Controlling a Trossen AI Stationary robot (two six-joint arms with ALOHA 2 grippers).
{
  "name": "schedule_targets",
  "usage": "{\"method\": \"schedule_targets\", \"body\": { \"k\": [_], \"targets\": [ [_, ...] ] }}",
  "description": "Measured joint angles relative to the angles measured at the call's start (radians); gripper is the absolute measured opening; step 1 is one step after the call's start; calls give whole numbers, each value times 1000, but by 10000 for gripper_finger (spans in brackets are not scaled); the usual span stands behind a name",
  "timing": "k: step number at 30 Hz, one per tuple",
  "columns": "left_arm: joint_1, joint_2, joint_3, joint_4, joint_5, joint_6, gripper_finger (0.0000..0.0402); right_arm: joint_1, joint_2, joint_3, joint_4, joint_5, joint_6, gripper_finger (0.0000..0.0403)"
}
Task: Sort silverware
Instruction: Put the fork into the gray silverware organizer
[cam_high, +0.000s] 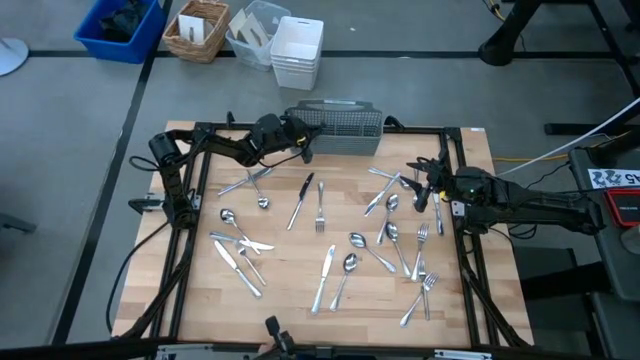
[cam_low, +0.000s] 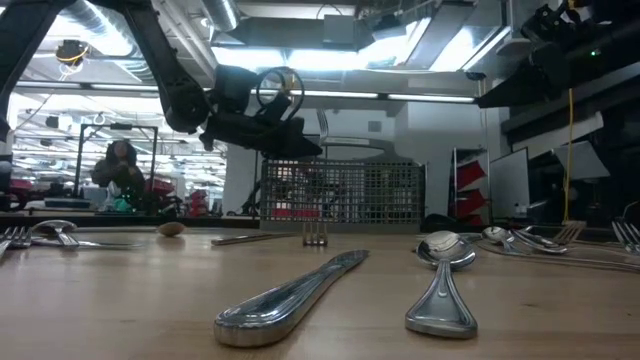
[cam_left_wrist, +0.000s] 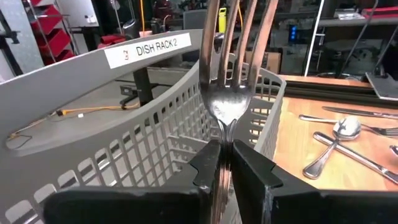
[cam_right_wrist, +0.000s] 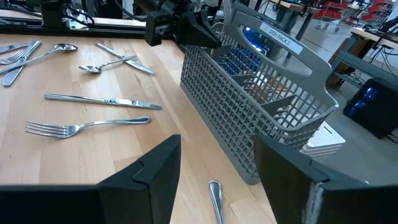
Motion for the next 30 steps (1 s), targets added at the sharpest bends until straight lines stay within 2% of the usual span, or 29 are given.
{"method": "schedule_targets", "body": {
  "k": [16, 24, 27, 30],
  "targets": [
    [0, -2, 1, 2, -1, -43, 32, 0, 0, 0, 1, 0, 56, 204],
    [0, -1, 0, 2, -84, -47, 33, 0, 0, 0, 2, 0, 56, 204],
    [0, -1, 2, -3, -99, -63, 49, 0, 0, 0, 2, 0, 56, 204],
    [-6, -1, 2, 2, -104, -69, 84, 0, 0, 0, 2, 0, 56, 204]
  ]
}}
